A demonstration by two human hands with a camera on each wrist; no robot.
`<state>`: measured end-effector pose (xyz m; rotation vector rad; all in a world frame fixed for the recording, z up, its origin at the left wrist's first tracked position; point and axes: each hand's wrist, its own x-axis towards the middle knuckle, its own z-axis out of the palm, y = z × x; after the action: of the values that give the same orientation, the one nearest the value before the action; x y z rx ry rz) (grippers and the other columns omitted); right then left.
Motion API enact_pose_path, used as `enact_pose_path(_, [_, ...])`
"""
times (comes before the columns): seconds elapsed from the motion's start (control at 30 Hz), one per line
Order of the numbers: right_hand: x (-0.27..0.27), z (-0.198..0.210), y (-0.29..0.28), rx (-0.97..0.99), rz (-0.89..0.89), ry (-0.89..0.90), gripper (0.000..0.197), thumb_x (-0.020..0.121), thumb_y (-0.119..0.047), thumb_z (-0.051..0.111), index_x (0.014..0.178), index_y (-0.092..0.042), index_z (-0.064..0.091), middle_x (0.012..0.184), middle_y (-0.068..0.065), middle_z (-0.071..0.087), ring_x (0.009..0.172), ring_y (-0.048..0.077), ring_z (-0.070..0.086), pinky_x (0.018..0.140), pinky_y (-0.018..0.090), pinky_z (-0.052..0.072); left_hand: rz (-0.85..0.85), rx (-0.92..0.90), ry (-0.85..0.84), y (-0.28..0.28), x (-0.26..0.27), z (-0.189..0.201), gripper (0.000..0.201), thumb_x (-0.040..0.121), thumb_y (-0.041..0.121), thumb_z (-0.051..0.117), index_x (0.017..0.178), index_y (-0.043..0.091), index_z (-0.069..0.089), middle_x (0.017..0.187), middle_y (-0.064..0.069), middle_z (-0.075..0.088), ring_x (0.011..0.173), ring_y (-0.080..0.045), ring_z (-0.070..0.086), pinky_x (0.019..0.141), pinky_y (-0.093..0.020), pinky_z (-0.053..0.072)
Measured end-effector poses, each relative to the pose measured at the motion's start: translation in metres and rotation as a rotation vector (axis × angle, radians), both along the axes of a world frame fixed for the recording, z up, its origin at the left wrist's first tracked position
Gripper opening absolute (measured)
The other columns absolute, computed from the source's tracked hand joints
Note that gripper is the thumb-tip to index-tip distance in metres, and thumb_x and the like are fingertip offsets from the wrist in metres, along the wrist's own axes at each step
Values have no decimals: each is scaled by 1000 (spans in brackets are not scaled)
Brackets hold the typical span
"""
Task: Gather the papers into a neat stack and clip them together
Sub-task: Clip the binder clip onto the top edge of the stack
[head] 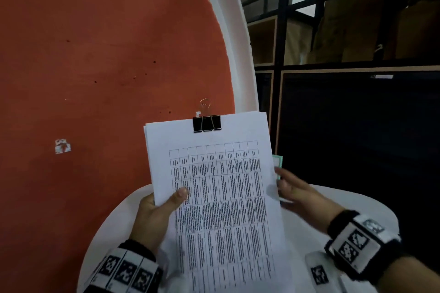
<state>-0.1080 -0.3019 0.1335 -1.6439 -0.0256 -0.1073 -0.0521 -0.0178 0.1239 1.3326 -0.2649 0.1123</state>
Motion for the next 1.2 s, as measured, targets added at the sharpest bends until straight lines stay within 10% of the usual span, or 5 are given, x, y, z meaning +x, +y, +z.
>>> enact_pose_path(0.23, [1,-45,31,54,-59,-114,83,61,-58,77,134,-33,47,133,-5,59,121,10,57,100,38,48,-10,-3,39,0,2,-12,20,70,25,71,89,19,72,89,6,77,101,-21,65,90,-35,46])
enact_pose_path(0.53, [15,130,45,-735,-581,-984,26,93,-27,51,111,-19,68,115,-2,57,112,13,53,100,29,42,-34,27,-11,-7,0,-14,9,79,13,68,86,16,71,81,5,77,78,-9,71,69,-22,47])
enact_pose_path(0.8, [21,185,72,-891,33,-367,30,85,-44,61,101,-22,75,107,-8,73,108,3,62,105,28,41,-114,61,-95,-13,-8,-9,20,75,17,67,94,14,71,91,1,77,86,-10,71,63,-13,54])
enact_pose_path(1.07, [27,177,72,-662,93,-173,68,91,-64,18,106,-25,71,106,-4,73,105,10,65,93,26,43,-128,9,-112,-8,-10,-6,25,71,18,78,95,15,72,95,-1,76,90,-15,72,71,-21,58])
enact_pose_path(1.2, [30,180,71,-807,86,-166,55,95,-54,33,108,-17,71,108,1,73,95,11,65,86,25,42,-124,15,-120,-6,-10,-6,26,69,21,69,95,14,72,95,-3,76,91,-17,71,71,-21,57])
